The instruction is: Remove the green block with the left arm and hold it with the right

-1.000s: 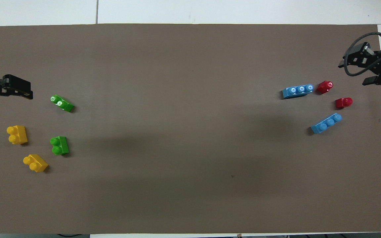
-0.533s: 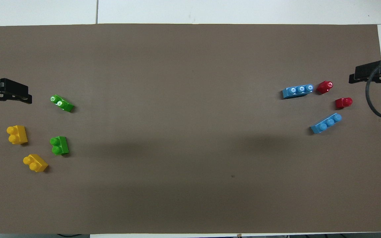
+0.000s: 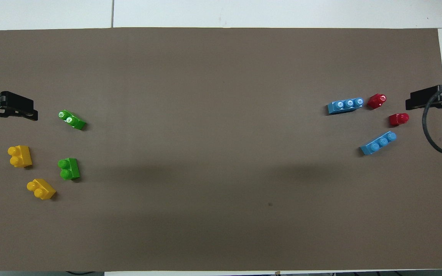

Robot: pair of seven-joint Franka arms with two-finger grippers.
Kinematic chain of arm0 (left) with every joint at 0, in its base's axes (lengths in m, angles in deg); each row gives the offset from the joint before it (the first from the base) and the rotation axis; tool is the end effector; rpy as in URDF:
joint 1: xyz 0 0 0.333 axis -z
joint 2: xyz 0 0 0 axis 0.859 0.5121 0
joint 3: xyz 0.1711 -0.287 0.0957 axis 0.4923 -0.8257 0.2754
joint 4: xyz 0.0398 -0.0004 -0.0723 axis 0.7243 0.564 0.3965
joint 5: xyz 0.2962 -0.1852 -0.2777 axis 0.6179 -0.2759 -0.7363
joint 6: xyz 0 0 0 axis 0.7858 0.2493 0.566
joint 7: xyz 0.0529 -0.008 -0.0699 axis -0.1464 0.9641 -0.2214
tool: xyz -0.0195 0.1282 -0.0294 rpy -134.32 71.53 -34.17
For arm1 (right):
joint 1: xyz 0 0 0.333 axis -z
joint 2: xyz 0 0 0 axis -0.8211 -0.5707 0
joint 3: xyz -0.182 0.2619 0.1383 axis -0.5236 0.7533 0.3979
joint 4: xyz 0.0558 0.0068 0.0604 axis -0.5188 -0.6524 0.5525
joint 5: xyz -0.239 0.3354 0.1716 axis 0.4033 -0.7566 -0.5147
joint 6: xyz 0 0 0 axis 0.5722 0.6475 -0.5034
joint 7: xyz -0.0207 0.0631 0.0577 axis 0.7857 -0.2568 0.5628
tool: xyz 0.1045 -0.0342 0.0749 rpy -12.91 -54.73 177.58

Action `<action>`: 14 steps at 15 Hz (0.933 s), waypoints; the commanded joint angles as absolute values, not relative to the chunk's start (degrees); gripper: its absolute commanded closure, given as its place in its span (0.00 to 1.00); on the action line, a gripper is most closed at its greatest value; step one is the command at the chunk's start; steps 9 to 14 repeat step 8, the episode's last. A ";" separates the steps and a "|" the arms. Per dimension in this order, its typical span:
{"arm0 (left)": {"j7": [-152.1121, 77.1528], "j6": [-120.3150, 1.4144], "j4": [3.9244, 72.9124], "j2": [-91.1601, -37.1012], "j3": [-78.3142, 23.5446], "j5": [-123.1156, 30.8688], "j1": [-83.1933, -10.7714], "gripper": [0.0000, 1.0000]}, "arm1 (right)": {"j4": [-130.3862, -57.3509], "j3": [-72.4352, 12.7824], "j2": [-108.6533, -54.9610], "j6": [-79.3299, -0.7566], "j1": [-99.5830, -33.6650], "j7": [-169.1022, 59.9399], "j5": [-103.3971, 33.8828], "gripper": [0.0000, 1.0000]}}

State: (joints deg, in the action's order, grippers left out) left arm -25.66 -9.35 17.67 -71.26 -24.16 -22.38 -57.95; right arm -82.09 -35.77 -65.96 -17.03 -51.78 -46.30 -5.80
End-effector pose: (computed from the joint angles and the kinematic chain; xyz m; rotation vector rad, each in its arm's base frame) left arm 0.6201 -0.0150 0.6121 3.1161 0.0697 -0.0835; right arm 0.6137 -0.0195 0.6273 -3.1125 0.0660 -0.0855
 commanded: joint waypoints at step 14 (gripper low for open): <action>-25.55 -10.63 20.19 -73.23 -23.74 -23.10 -57.53 0.00 | -83.98 -35.53 -64.44 -16.31 -51.51 -48.52 -2.42 0.00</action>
